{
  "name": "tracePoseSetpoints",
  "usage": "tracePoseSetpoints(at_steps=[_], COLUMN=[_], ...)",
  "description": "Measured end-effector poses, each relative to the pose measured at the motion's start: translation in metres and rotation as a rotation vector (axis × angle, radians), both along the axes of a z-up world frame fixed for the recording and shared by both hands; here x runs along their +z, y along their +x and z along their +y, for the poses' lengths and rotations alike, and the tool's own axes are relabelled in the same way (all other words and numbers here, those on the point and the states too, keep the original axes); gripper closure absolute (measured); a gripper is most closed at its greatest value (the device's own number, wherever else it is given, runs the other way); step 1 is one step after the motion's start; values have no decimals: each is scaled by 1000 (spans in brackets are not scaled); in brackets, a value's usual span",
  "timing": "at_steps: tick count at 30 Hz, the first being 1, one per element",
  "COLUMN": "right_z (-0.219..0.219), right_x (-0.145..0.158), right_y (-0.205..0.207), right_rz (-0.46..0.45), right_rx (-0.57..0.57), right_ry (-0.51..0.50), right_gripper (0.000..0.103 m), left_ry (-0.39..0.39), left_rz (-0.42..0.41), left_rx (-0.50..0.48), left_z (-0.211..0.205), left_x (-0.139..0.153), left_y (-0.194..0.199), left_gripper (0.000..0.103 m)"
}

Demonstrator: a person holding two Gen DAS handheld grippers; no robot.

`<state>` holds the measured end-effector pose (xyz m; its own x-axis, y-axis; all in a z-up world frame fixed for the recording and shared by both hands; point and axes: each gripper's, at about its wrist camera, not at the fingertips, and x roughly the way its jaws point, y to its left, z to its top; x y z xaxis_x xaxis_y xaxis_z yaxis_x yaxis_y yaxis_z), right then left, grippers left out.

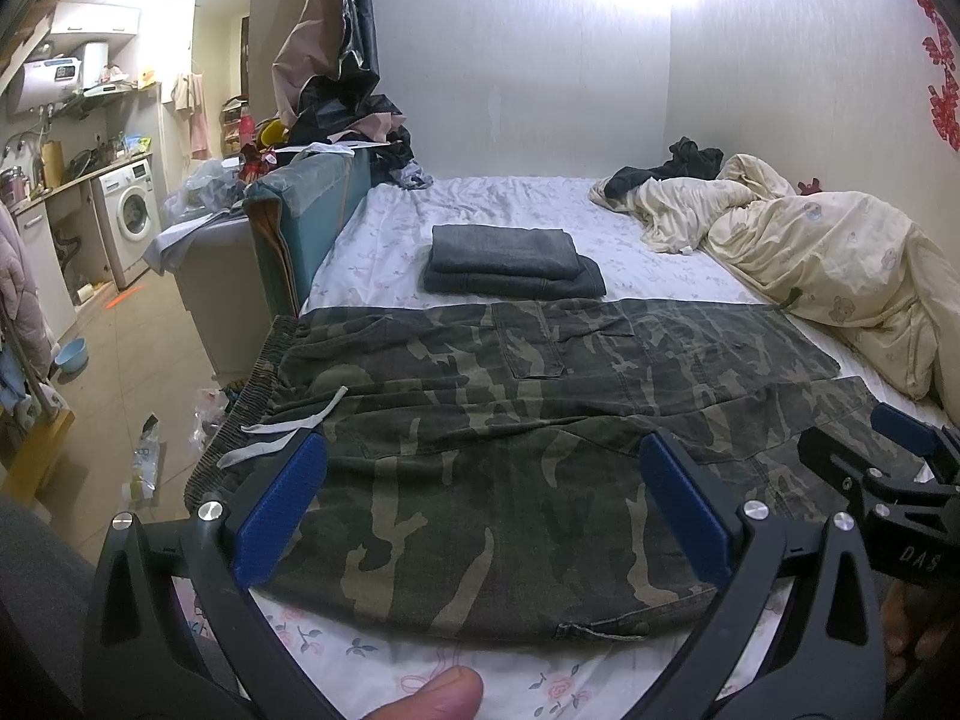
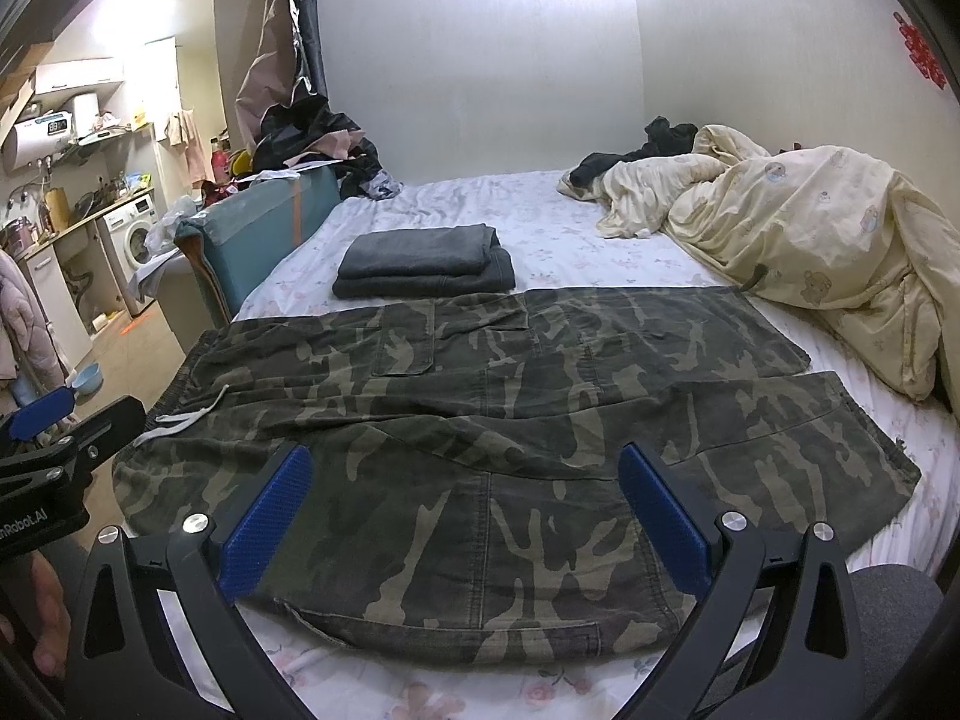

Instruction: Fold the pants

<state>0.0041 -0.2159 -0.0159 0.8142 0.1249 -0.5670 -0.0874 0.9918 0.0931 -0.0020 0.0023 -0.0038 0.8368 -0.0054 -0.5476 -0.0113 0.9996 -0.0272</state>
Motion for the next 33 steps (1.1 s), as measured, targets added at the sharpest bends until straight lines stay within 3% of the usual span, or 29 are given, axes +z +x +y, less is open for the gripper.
tracePoseSetpoints(at_steps=[19,26,33], right_z=[-1,-13,-21], right_x=[-6,-3,-2], right_y=[2,0,6], right_rz=[4,16,47], right_rx=[-3,-24,-11], right_ry=[-16,52,98], right_gripper=[0,0,0], left_ry=[-4,-27,-115], left_rz=[7,61,135], left_rx=[22,147,331], left_z=[16,66,135], left_x=[6,5,-15], left_y=[12,38,62], left_gripper=[0,0,0])
